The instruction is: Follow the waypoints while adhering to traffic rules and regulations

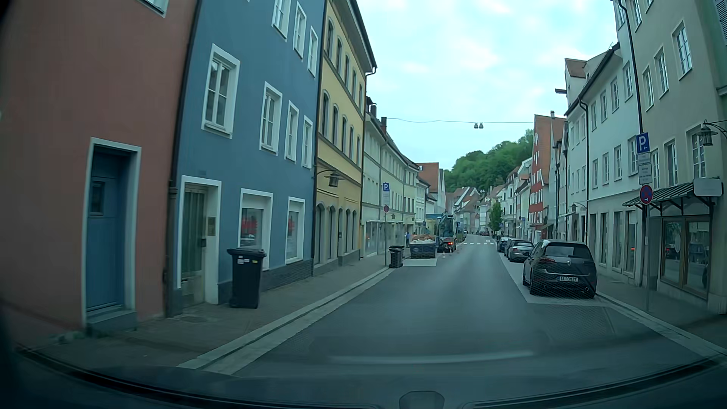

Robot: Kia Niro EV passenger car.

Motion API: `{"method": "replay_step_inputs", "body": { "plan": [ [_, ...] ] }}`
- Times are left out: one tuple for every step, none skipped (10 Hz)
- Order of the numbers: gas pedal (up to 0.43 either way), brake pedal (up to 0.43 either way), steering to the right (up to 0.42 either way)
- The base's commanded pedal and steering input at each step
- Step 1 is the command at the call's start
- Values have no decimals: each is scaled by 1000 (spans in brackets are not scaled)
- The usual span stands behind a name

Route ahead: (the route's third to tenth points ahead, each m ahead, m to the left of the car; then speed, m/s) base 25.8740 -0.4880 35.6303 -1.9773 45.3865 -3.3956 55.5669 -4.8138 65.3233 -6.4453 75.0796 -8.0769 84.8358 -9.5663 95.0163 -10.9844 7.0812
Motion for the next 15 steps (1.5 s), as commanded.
{"method": "replay_step_inputs", "body": {
  "plan": [
    [67,0,118],
    [67,0,110],
    [79,0,101],
    [79,0,91],
    [79,0,85],
    [79,0,82],
    [79,0,76],
    [79,0,66],
    [67,0,60],
    [59,0,56],
    [47,0,52],
    [47,0,45],
    [47,0,41],
    [47,0,36],
    [47,0,31]
  ]
}}
